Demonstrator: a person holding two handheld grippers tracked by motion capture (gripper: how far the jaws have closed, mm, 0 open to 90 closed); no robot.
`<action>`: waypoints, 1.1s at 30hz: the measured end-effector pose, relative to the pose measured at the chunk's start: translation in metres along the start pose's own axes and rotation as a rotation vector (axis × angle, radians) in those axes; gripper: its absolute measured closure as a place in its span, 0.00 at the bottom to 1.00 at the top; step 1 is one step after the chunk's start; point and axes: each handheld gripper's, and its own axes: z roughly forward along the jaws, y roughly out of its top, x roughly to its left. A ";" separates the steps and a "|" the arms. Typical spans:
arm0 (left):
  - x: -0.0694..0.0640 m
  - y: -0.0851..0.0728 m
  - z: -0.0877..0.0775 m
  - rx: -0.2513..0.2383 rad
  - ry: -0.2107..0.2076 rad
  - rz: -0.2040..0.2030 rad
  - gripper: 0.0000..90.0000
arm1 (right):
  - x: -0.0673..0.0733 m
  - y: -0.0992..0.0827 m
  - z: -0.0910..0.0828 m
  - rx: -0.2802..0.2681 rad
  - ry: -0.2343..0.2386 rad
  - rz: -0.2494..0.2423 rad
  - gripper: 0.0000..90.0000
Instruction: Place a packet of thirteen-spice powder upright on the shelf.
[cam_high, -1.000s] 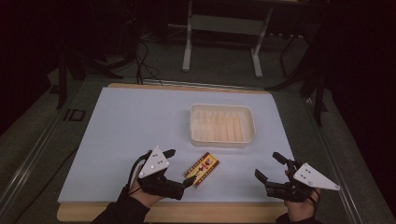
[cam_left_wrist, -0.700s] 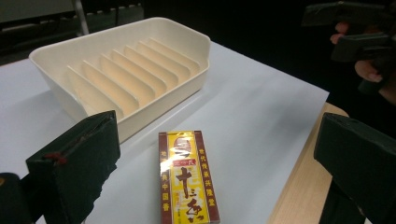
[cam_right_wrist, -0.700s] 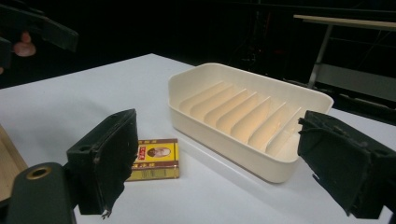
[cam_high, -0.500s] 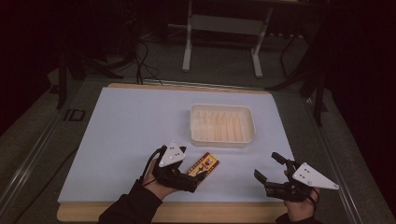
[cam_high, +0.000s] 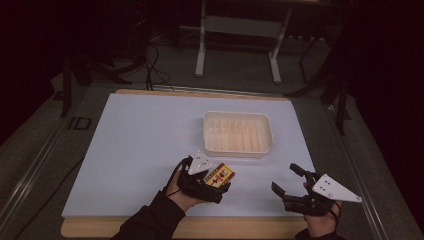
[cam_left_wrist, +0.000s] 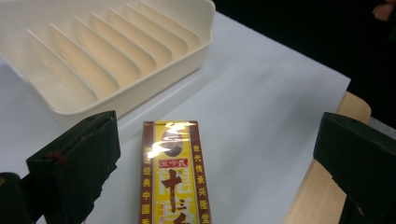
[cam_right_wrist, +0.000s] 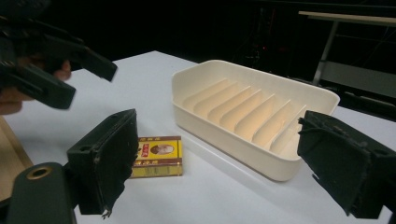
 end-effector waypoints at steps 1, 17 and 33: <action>0.000 0.000 0.002 0.010 -0.008 -0.004 0.02 | 0.000 0.000 0.000 0.001 -0.001 0.000 0.14; 0.006 -0.011 0.041 0.180 0.043 -0.026 0.03 | -0.001 -0.001 0.001 0.005 0.010 0.011 0.14; 0.014 -0.025 0.071 0.247 0.074 -0.042 0.07 | -0.001 -0.002 0.001 0.012 0.026 0.020 0.14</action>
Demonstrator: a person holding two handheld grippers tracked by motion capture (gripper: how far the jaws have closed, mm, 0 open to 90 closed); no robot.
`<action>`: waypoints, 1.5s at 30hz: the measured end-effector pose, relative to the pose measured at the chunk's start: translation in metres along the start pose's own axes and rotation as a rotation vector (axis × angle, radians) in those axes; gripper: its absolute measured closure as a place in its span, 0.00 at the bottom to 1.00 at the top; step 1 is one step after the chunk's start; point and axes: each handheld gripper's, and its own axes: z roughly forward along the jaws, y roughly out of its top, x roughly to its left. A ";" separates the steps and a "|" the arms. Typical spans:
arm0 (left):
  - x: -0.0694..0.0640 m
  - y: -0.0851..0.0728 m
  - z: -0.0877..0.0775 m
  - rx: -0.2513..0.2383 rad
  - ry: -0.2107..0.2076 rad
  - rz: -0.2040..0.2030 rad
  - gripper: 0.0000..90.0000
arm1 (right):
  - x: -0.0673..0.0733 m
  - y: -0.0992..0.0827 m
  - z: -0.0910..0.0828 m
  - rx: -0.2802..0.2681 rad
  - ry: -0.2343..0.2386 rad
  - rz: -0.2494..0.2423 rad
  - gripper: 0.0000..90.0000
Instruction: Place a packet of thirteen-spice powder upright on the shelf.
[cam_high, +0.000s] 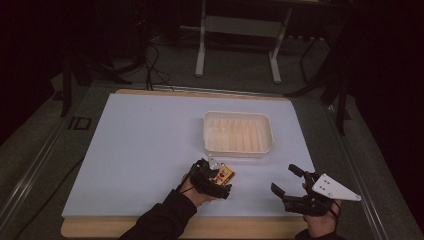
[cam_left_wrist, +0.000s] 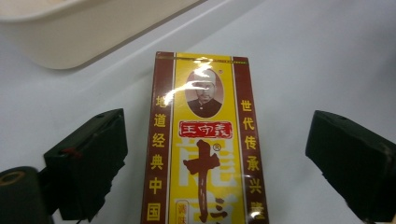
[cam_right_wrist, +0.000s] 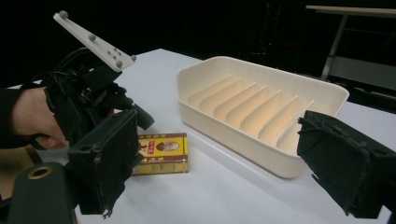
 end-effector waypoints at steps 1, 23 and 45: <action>0.001 0.000 0.001 0.001 -0.005 0.000 0.08 | 0.000 0.000 0.000 0.000 0.000 0.000 0.14; -0.003 -0.006 0.013 0.075 0.067 0.063 0.33 | 0.000 -0.001 0.001 0.006 0.002 -0.003 0.15; -0.011 0.002 -0.026 -0.035 0.014 0.107 0.37 | 0.000 -0.001 0.002 0.014 0.000 0.004 0.15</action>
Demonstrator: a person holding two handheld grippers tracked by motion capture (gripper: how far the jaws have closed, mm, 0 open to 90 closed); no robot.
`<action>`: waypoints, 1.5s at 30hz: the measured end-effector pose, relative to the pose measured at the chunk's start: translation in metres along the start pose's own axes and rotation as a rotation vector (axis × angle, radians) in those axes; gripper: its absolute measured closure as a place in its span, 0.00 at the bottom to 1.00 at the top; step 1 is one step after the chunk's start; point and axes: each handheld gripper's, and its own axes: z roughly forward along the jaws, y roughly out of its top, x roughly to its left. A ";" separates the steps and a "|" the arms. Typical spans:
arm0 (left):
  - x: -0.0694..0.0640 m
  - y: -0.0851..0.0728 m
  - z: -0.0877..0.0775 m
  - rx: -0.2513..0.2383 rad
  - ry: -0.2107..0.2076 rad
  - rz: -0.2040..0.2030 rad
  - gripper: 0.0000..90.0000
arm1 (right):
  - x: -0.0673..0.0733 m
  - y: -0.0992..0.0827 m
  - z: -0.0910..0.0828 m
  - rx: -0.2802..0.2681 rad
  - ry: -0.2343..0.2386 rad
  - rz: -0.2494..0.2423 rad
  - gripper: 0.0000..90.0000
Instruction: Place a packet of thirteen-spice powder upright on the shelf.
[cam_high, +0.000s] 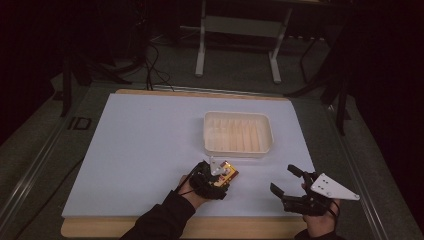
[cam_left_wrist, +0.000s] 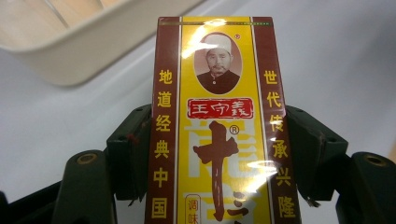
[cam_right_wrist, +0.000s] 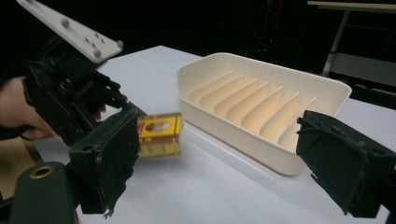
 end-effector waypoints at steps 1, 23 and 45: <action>0.000 0.001 -0.003 -0.009 -0.006 -0.008 0.37 | 0.000 0.000 0.000 0.001 0.000 -0.001 0.15; -0.008 -0.006 -0.030 -0.331 -0.125 0.084 0.37 | 0.009 0.003 0.002 -0.002 -0.024 -0.027 0.15; -0.013 -0.012 -0.036 -0.555 -0.187 0.035 0.37 | 0.024 0.042 0.012 -0.020 0.026 0.071 0.15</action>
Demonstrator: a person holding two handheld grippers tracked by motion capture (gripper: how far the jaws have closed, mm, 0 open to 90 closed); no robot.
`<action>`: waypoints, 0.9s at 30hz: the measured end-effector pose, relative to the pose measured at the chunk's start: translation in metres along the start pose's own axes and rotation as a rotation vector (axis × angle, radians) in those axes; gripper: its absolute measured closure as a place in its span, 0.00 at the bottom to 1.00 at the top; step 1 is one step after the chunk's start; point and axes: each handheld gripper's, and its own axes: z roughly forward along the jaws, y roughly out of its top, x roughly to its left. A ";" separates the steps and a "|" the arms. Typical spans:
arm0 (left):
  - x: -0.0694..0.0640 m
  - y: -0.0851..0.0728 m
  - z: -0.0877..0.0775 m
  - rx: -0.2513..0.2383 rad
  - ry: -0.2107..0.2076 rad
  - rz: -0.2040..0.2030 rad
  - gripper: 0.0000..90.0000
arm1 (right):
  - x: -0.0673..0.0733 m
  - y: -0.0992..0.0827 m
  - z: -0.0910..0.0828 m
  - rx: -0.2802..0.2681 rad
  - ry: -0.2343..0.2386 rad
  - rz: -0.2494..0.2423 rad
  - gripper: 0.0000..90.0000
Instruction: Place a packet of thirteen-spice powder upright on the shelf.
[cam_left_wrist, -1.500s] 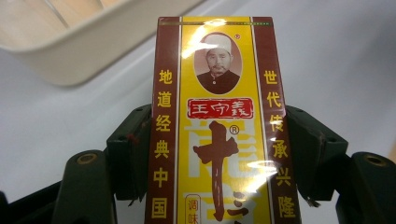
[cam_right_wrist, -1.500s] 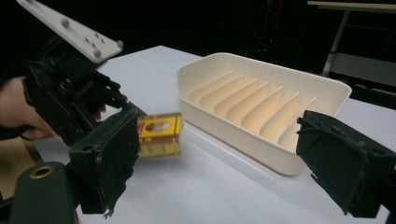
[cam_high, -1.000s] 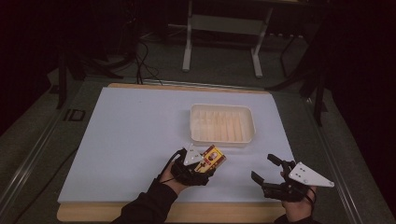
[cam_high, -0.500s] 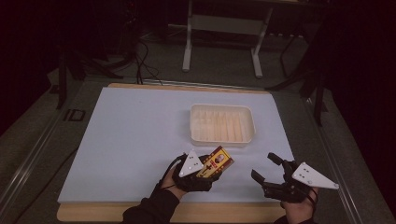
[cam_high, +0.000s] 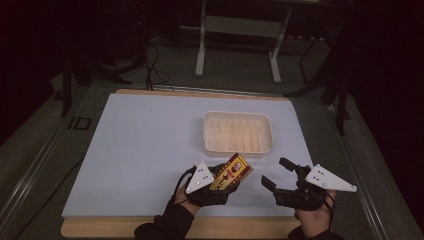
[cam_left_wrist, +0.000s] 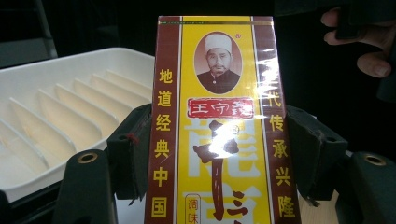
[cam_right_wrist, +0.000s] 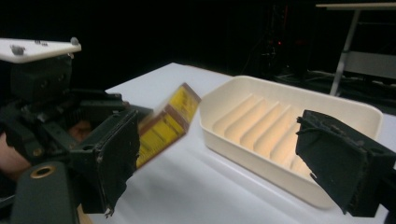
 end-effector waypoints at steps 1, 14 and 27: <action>0.000 0.000 0.001 -0.007 -0.008 -0.004 0.37 | 0.001 0.003 0.002 0.002 0.006 -0.003 0.15; -0.006 -0.005 0.000 -0.127 0.026 0.012 0.37 | 0.025 0.021 0.031 -0.038 -0.001 0.056 0.20; -0.006 -0.009 0.000 -0.177 0.082 -0.005 0.37 | 0.033 0.020 0.055 -0.005 -0.011 0.148 0.35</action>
